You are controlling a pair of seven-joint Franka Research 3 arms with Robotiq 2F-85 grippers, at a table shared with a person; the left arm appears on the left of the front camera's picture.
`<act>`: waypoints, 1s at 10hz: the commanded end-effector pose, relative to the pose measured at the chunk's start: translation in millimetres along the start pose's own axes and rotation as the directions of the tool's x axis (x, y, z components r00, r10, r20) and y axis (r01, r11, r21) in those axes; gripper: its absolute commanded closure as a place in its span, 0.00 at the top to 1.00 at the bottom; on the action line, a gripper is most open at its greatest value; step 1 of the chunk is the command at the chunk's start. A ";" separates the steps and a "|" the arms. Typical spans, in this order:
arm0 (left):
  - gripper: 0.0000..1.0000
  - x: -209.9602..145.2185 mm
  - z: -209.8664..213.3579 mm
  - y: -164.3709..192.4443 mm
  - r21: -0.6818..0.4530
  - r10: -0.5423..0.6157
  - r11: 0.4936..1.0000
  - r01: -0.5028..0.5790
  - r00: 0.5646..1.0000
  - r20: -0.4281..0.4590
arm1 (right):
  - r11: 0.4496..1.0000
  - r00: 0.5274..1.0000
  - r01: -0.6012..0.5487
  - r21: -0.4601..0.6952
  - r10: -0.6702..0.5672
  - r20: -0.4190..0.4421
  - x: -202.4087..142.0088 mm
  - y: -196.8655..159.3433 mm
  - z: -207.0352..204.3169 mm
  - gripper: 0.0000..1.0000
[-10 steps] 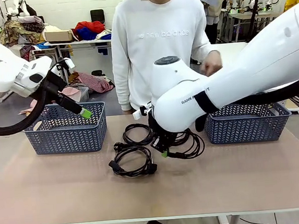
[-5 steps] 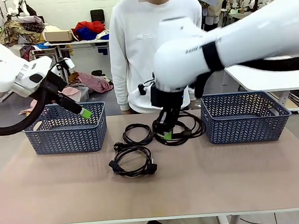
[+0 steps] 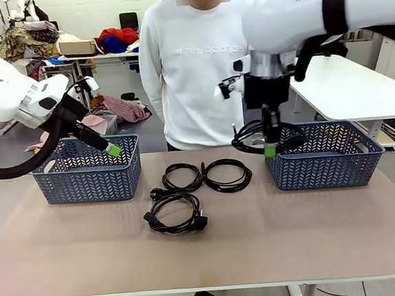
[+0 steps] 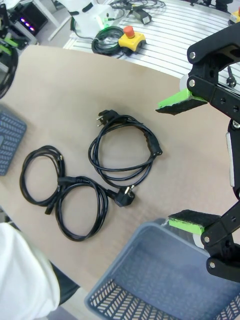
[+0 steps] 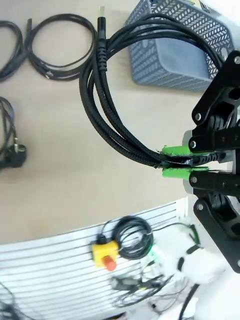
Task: Organize the cables according to human instructions.
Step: Pick up a bundle of cables and place it in the basket indicated by the human.
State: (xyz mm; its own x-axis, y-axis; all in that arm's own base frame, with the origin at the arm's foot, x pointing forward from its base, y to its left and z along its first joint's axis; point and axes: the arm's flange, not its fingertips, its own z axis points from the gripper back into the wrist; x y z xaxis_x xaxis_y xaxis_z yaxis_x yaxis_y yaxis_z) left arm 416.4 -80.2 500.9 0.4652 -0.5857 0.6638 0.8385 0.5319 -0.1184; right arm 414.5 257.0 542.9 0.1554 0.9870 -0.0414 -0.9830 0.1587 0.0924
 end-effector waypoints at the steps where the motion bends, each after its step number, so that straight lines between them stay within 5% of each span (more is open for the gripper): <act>1: 1.00 -2.1 0.1 0.1 -0.017 -0.016 1.000 0.016 1.000 0.025 | 0.998 0.998 -0.068 -0.013 0.068 0.002 -25.0 -16.5 11.1 0.00; 8: 1.00 -2.1 0.1 0.1 -0.017 -0.016 1.000 0.016 1.000 0.025 | 1.000 1.000 -0.031 -0.002 0.031 0.005 -15.9 -9.3 5.2 0.00; 9: 1.00 -2.1 0.1 0.1 -0.017 -0.016 1.000 0.016 1.000 0.025 | 0.998 0.998 -0.057 -0.004 0.056 -0.003 -16.0 -9.9 4.0 0.11; 10: 1.00 -2.1 0.1 0.1 -0.017 -0.016 1.000 0.016 1.000 0.025 | 0.997 0.998 -0.066 -0.030 0.067 0.003 -20.3 -20.0 -4.9 0.11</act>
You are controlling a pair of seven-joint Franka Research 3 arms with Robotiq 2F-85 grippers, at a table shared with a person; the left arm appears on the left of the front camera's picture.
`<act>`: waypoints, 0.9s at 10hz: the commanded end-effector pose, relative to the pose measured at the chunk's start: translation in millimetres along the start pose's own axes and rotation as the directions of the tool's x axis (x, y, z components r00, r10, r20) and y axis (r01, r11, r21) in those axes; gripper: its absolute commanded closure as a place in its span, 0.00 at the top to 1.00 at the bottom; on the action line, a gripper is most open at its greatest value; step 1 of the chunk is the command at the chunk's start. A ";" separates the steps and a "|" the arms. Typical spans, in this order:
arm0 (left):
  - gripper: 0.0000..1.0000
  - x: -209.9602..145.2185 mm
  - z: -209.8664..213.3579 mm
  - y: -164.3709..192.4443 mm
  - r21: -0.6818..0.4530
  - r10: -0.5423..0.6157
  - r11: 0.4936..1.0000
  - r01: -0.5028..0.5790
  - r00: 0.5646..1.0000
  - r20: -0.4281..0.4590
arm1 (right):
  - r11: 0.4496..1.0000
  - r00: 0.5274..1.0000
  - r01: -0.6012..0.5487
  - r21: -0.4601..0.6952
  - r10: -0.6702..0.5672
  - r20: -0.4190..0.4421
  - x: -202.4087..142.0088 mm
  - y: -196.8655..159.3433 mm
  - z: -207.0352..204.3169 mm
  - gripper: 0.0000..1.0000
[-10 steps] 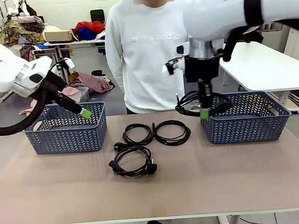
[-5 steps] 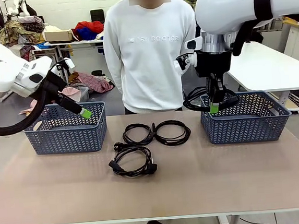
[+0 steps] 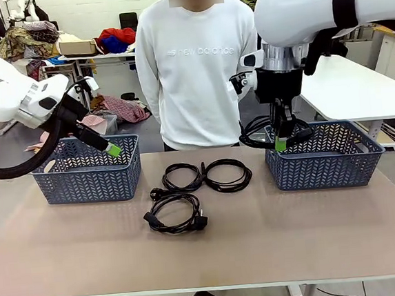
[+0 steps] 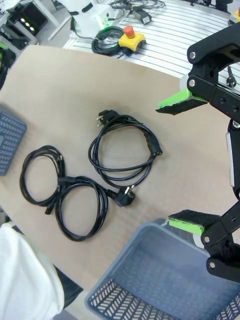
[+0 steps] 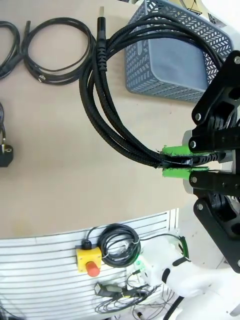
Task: Organize the cables according to human instructions.
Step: Pick up a bundle of cables and place it in the basket indicated by the human.
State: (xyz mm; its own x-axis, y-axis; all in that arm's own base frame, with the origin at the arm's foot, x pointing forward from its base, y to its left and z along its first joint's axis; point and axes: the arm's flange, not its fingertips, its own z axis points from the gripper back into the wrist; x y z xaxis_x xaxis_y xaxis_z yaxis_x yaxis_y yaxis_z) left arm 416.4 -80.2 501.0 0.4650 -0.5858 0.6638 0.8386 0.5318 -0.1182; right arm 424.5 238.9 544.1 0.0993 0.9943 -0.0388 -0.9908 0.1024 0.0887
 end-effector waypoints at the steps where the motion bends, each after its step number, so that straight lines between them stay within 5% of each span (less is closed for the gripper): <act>1: 1.00 -2.1 0.1 0.2 -0.017 -0.015 1.000 0.016 1.000 0.025 | 0.999 1.000 -0.005 -0.045 0.006 0.008 -22.6 -17.1 -5.2 0.11; 9: 1.00 -2.1 0.1 0.2 -0.017 -0.015 1.000 0.016 1.000 0.025 | 0.994 0.997 -0.069 -0.083 0.071 0.015 -153.6 -92.3 -19.5 0.11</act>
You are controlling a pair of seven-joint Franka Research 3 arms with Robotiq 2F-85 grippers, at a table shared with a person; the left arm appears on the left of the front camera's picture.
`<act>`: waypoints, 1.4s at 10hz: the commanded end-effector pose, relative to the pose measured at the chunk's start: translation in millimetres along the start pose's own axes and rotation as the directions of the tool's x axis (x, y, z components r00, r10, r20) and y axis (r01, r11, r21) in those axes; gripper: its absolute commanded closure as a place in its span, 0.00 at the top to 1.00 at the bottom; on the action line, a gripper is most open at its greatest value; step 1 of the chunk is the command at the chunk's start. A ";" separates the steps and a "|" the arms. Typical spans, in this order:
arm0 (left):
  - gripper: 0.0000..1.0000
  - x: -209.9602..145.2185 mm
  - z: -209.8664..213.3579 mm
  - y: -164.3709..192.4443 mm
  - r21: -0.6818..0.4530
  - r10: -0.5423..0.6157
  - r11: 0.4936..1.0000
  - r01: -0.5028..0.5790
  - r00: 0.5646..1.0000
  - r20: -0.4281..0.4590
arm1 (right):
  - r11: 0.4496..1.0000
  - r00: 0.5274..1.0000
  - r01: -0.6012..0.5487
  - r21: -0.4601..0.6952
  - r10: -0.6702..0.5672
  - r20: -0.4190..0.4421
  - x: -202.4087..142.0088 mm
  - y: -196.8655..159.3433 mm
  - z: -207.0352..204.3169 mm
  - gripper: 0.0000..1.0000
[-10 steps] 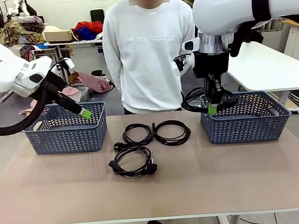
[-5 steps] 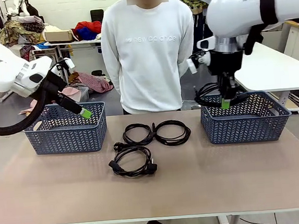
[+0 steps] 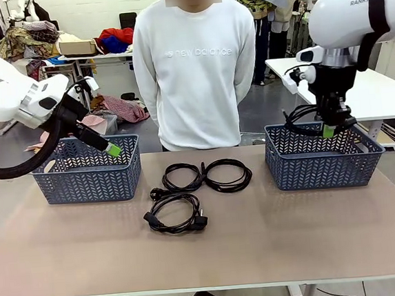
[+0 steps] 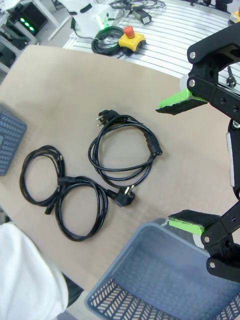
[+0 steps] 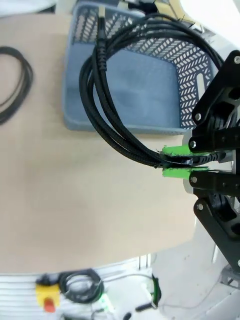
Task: Organize the cables according to human instructions.
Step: Pick up a bundle of cables and place it in the basket indicated by the human.
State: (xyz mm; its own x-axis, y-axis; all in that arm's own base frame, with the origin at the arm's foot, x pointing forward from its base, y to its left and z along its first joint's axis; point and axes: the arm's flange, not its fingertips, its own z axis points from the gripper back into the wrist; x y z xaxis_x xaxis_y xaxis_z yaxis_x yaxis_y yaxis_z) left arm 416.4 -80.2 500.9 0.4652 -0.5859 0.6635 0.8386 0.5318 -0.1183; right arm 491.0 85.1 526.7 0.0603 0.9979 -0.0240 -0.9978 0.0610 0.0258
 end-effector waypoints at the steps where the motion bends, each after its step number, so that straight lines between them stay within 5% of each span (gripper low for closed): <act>1: 1.00 -2.1 0.1 0.1 -0.017 -0.016 1.000 0.016 1.000 0.025 | 1.000 1.000 -0.013 -0.023 0.013 0.006 -16.5 -19.8 -6.5 0.11; 7: 1.00 -2.1 0.1 0.1 -0.017 -0.016 1.000 0.016 1.000 0.025 | 0.998 0.998 0.055 0.016 -0.055 0.000 -31.0 -71.2 -18.9 0.11; 14: 1.00 -2.1 0.1 0.1 -0.017 -0.016 1.000 0.016 1.000 0.025 | 0.999 0.999 0.052 0.014 -0.052 0.004 -28.9 -67.5 -28.2 0.11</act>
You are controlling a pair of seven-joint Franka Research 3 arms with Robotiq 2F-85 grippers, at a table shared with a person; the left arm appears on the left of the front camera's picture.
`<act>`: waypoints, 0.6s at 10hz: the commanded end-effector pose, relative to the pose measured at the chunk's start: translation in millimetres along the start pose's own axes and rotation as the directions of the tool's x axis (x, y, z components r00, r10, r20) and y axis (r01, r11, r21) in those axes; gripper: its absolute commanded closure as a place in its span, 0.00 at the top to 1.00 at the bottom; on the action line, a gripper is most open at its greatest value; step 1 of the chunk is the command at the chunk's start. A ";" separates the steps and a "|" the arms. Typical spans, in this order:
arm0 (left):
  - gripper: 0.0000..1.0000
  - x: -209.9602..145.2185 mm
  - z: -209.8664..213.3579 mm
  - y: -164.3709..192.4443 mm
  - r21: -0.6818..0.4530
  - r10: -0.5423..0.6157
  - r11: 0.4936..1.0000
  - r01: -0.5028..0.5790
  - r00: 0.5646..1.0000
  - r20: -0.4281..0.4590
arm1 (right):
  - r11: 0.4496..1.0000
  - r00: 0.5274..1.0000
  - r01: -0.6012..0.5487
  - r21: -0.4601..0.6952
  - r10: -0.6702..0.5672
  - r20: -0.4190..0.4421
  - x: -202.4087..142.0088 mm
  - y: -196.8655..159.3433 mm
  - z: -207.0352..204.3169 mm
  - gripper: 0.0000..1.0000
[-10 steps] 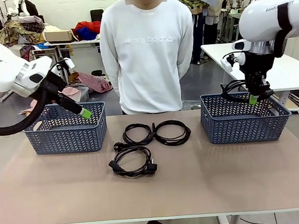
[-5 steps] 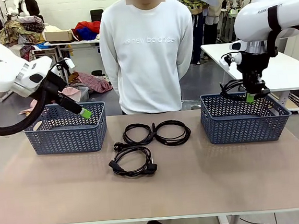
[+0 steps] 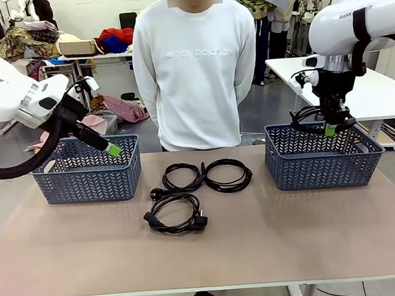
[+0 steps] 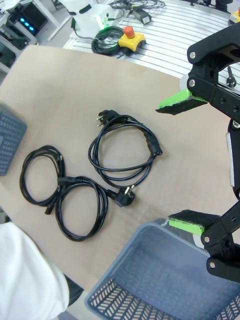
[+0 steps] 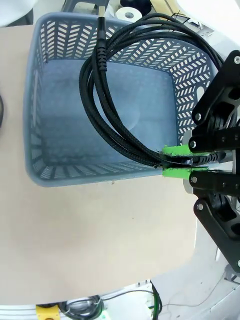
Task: Organize the cables according to human instructions.
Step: Pick up a bundle of cables and place it in the basket indicated by the human.
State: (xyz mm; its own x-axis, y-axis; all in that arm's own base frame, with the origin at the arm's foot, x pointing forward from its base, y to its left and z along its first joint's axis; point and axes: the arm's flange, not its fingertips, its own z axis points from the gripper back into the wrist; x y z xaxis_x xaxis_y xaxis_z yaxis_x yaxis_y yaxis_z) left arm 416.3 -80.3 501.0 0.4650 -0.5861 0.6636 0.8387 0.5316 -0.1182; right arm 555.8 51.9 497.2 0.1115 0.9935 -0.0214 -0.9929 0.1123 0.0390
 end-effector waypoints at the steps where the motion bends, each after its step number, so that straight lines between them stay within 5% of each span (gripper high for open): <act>1: 1.00 -2.2 0.1 0.2 -0.017 -0.015 1.000 0.016 1.000 0.025 | 0.998 1.000 -0.005 -0.055 0.005 -0.011 7.2 -3.1 -7.9 0.11; 6: 1.00 -2.2 0.1 0.2 -0.017 -0.015 1.000 0.016 1.000 0.025 | 0.997 1.000 0.011 -0.082 -0.011 -0.002 5.8 -34.2 -33.4 0.11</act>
State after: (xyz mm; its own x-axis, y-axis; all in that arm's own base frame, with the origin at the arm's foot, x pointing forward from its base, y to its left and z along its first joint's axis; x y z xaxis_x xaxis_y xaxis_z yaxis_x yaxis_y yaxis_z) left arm 416.3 -80.3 501.0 0.4649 -0.5861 0.6636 0.8388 0.5315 -0.1182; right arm 584.0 57.1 461.9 0.1049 0.9945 -0.0074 -0.9941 0.1046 -0.0290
